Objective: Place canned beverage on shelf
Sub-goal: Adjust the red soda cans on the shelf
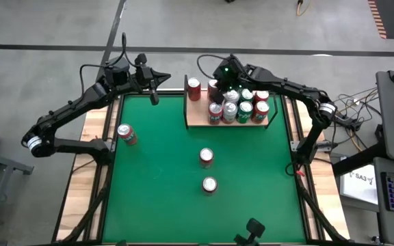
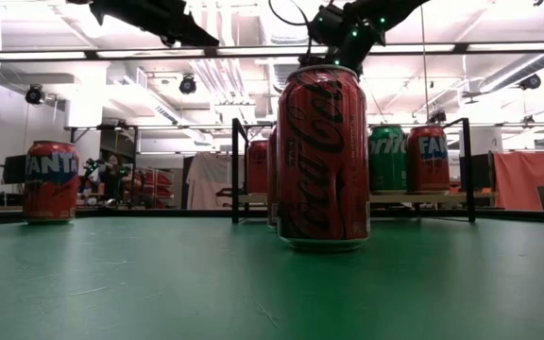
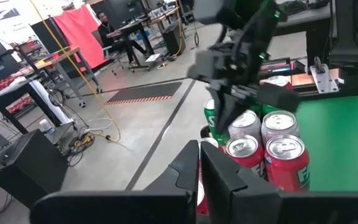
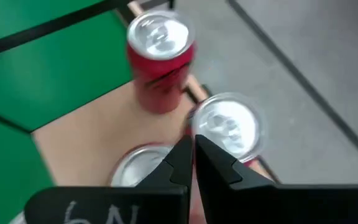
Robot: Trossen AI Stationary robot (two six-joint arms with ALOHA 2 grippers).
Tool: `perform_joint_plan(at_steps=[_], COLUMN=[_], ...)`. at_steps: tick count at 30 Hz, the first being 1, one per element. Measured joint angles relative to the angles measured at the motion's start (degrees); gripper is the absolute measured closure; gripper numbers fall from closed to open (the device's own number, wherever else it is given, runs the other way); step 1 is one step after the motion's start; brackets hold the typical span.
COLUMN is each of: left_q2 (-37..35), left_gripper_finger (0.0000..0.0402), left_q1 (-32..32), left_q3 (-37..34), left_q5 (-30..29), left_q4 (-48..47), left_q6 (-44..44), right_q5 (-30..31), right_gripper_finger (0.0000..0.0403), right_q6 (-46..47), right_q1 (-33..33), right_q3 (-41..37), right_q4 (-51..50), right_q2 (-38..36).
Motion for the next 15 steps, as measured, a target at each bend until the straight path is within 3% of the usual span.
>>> perform_joint_plan(at_steps=[15], left_q2=[5.22], left_gripper_finger=[0.0402], left_q1=[0.0], left_q3=[-0.01], left_q5=[0.12], left_q4=[5.78], left_q6=[0.21], right_q5=[-1.9], right_gripper_finger=[0.0394], right_q6=[-7.9], right_q1=[-6.94], right_q3=[0.13], right_q4=[1.5], right_q2=[2.86])
